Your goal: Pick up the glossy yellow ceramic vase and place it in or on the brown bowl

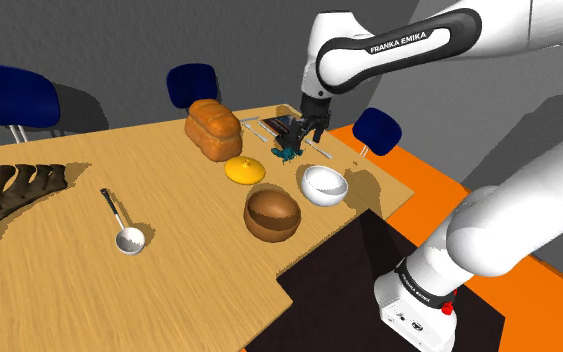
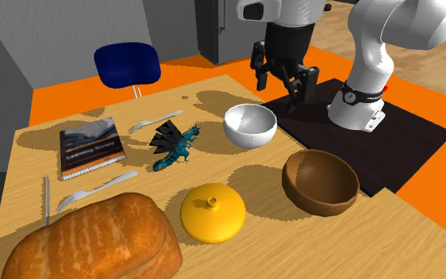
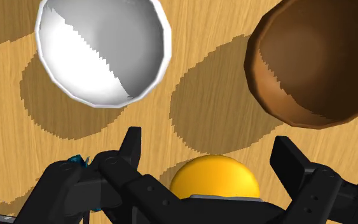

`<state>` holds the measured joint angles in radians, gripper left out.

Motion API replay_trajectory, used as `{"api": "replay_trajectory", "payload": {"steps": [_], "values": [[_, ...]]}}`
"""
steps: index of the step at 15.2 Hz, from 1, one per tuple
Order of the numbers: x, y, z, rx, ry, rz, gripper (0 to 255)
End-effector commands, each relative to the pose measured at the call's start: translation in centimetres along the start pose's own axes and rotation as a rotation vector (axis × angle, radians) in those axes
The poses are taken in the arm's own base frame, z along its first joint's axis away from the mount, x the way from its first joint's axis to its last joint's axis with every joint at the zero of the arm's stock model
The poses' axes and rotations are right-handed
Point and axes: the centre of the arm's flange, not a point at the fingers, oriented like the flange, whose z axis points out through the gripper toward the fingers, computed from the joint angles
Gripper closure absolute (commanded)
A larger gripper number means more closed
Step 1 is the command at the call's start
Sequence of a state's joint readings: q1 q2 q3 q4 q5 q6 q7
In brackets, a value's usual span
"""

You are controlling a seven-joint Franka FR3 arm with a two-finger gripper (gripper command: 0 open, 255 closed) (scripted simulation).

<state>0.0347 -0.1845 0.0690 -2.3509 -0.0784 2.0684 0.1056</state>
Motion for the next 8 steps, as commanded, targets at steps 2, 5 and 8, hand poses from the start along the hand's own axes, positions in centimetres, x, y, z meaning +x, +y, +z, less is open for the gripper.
{"api": "replay_trajectory", "payload": {"steps": [2, 5, 8], "values": [[2.9, -1.0, 1.8, 0.005, 0.016, 0.004, 0], [6.1, -1.8, 3.7, 0.01, 0.032, 0.009, 0], [9.2, -2.6, 5.5, 0.014, 0.047, 0.013, 0]]}}
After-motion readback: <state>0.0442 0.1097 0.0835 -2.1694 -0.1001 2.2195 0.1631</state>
